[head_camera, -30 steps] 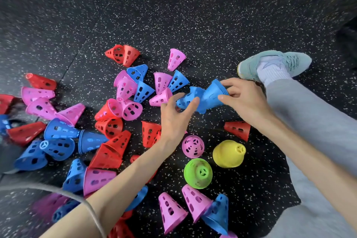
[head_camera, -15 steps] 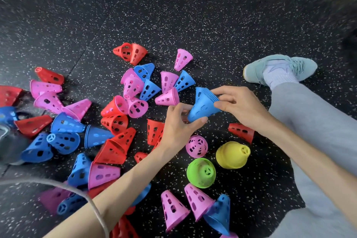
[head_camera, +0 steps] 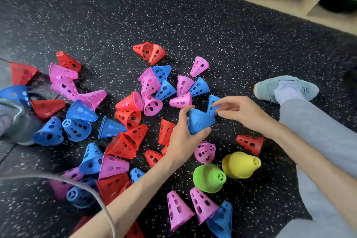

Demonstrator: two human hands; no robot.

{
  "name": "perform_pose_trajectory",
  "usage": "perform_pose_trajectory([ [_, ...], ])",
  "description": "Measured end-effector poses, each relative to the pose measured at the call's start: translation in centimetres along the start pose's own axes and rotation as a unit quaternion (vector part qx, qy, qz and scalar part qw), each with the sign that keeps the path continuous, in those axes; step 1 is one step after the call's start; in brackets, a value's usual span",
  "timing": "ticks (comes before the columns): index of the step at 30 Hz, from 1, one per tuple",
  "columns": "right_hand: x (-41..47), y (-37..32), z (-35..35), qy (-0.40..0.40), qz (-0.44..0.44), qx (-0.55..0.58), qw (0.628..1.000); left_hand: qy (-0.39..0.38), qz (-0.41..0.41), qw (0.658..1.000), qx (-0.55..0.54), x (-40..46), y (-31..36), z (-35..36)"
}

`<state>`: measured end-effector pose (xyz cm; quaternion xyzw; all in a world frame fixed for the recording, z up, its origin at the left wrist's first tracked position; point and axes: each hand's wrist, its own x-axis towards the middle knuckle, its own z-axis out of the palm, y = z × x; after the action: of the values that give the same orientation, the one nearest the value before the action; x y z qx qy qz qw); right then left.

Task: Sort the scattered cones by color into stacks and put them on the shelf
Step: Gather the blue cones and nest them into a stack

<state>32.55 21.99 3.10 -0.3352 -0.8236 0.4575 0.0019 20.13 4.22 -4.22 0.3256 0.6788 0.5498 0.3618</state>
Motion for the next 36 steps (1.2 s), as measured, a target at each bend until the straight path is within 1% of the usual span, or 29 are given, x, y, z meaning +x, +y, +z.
perform_pose_trajectory([
  [3, 1.3, 1.6, 0.1, 0.011, 0.026, -0.068, 0.997, 0.024, -0.010, 1.000, -0.002, 0.1, -0.5, -1.0],
  [6, 3.5, 2.7, 0.5, -0.010, 0.072, -0.164, 0.984, 0.019, 0.003, 1.000, -0.006, -0.1, -0.5, -2.2],
  [9, 5.6, 3.0, 1.2, -0.014, 0.111, -0.195, 0.974, 0.012, 0.025, 0.999, 0.019, -0.1, -0.6, -3.2],
  [14, 6.6, 3.6, 2.4, -0.018, 0.122, -0.189, 0.974, 0.026, 0.029, 0.999, 0.031, 0.4, -0.4, -3.8],
  [18, 6.2, 2.2, 3.1, -0.035, 0.113, -0.204, 0.972, 0.006, 0.013, 0.998, 0.053, 0.0, -1.4, -4.3],
  [20, 5.9, 0.9, 3.2, -0.011, 0.099, -0.193, 0.976, -0.004, 0.004, 0.998, 0.067, -0.4, -1.9, -4.6],
  [23, 5.2, -1.9, 3.1, 0.064, 0.071, -0.185, 0.978, -0.014, -0.009, 0.997, 0.079, -0.5, -2.0, -5.0],
  [26, 4.6, -5.1, 2.8, 0.122, 0.031, -0.121, 0.985, -0.011, -0.014, 0.998, 0.068, -0.5, -1.7, -5.3],
  [29, 3.9, -7.6, 2.8, 0.115, -0.003, -0.055, 0.992, -0.001, -0.011, 0.998, 0.068, -0.6, -1.4, -5.5],
  [36, 2.4, -9.6, 4.2, 0.039, -0.038, -0.045, 0.998, 0.039, 0.014, 0.998, 0.046, -0.6, -0.8, -5.2],
])
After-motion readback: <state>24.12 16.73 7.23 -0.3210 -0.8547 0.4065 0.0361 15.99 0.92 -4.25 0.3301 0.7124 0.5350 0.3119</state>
